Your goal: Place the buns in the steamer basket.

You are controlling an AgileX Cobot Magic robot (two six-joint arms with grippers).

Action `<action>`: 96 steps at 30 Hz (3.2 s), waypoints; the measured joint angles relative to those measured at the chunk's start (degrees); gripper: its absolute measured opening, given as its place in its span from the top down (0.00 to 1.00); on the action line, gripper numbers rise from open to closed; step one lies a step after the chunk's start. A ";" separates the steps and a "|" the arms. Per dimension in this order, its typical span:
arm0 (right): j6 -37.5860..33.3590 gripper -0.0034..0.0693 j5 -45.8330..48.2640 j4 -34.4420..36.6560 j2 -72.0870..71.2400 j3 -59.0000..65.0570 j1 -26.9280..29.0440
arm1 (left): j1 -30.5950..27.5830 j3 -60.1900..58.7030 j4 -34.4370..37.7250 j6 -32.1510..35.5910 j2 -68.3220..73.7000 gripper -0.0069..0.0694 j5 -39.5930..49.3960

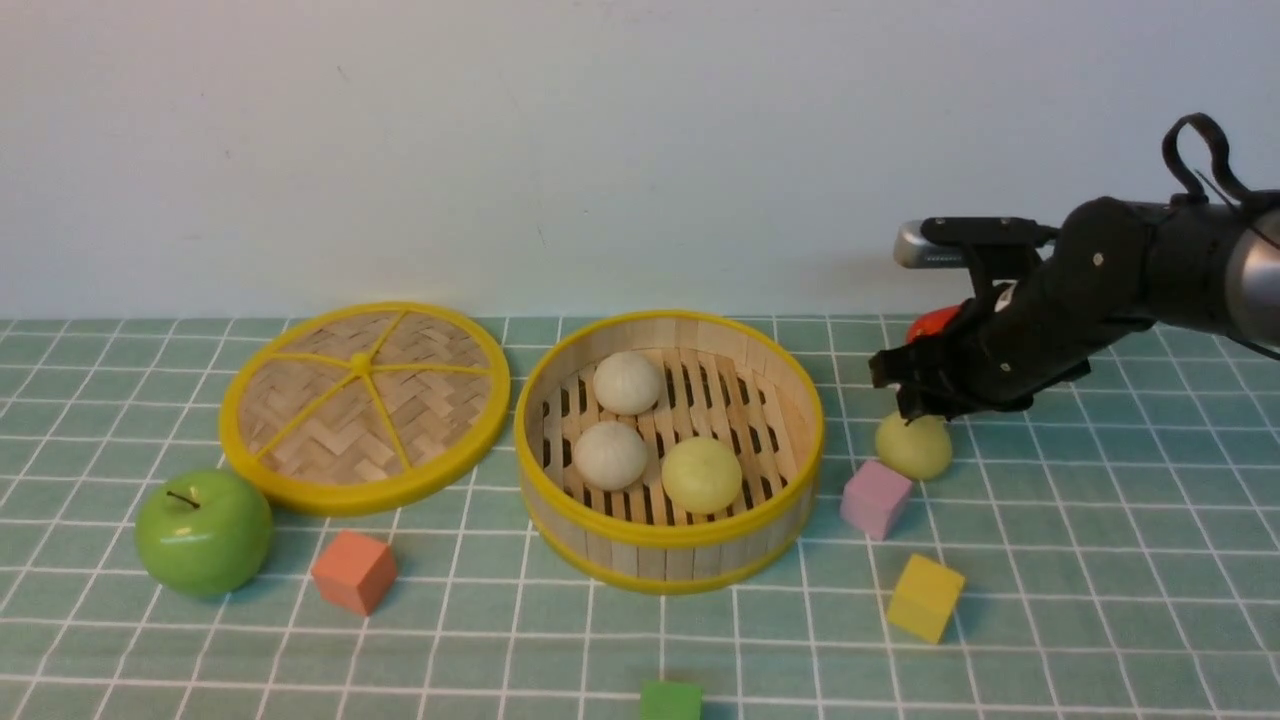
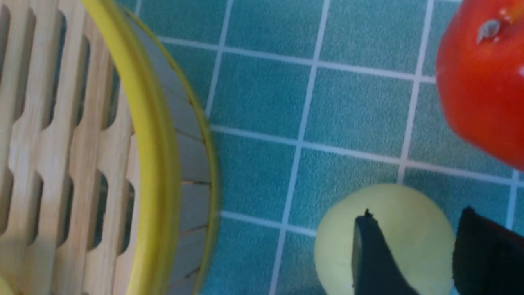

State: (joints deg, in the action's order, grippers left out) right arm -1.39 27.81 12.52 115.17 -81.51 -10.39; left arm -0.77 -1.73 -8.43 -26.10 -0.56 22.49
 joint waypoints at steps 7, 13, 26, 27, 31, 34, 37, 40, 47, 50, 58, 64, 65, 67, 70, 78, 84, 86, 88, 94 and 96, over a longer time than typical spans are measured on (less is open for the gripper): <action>0.70 0.65 -0.64 0.00 2.30 0.00 0.00 | 0.00 0.00 -0.01 0.00 0.00 0.62 0.00; 1.05 0.67 -1.67 0.00 3.21 0.00 0.43 | 0.00 0.00 -0.01 0.00 0.00 0.62 0.00; 1.05 0.95 4.61 2.10 0.06 -2.04 0.29 | 0.00 0.00 -0.01 0.00 0.00 0.61 0.00; 0.09 0.95 5.65 3.26 -1.42 -3.11 -0.11 | 0.00 0.00 -0.07 0.00 0.00 0.61 0.00; -3.59 0.95 5.83 7.19 -4.66 -6.37 -1.87 | 0.00 0.00 -0.07 0.00 0.00 0.61 0.00; -8.54 0.95 4.23 13.35 -5.78 -9.00 -5.47 | 0.00 0.00 -0.07 0.00 0.00 0.61 0.00; -11.66 0.95 2.87 16.43 -4.88 -9.07 -7.69 | 0.00 0.00 -0.07 0.00 0.00 0.61 0.00; -14.65 0.95 -0.17 19.54 -0.94 -9.07 -10.64 | 0.00 0.00 -0.07 0.00 0.00 0.60 0.00; -15.02 0.92 -4.58 20.23 5.20 -9.07 -11.47 | 0.00 0.00 -0.07 0.00 0.00 0.60 0.00; -15.02 0.82 -4.95 20.23 5.31 -9.13 -11.47 | 0.00 0.00 -0.13 0.00 0.00 0.60 0.00; -15.02 0.38 -0.64 19.86 3.76 -9.17 -11.47 | 0.00 0.00 -0.13 0.00 0.00 0.60 0.00; -15.02 0.23 7.47 16.16 -1.45 -9.17 -11.47 | 0.00 0.00 -0.13 0.00 0.00 0.60 0.00; -14.18 0.22 10.90 13.95 -3.95 -9.17 -11.47 | 0.00 0.00 -0.13 0.00 0.00 0.60 0.00; -12.44 0.22 14.64 10.66 -7.87 -9.17 -11.34 | 0.00 0.00 -0.13 0.00 0.00 0.60 0.00; -8.65 0.28 19.58 5.51 -13.88 -9.17 -10.72 | 0.00 0.00 -0.13 0.00 0.00 0.60 0.00; 1.39 0.70 28.45 -9.04 -32.29 -5.69 -8.53 | 0.00 0.00 -0.14 0.00 0.00 0.60 0.00; 4.30 0.98 27.34 -12.05 -44.53 6.64 -8.51 | 0.00 0.00 -0.14 0.00 0.00 0.60 0.00; 4.30 0.98 26.13 -11.99 -50.16 13.73 -8.56 | 0.00 0.00 -0.14 0.00 0.00 0.60 0.00; 4.30 0.98 25.46 -11.99 -53.64 17.70 -8.56 | 0.00 0.00 -0.14 0.00 0.00 0.60 0.00; 4.61 0.98 24.41 -11.39 -61.17 28.14 -8.56 | 0.00 0.00 -0.19 0.00 0.00 0.60 0.00; 4.83 0.98 25.33 -11.22 -62.51 30.21 -8.56 | 0.00 0.00 -0.19 0.00 0.00 0.60 0.00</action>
State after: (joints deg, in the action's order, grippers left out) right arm 3.44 53.14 1.30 52.66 -51.31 -18.94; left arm -0.77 -1.73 -8.62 -26.10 -0.56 22.49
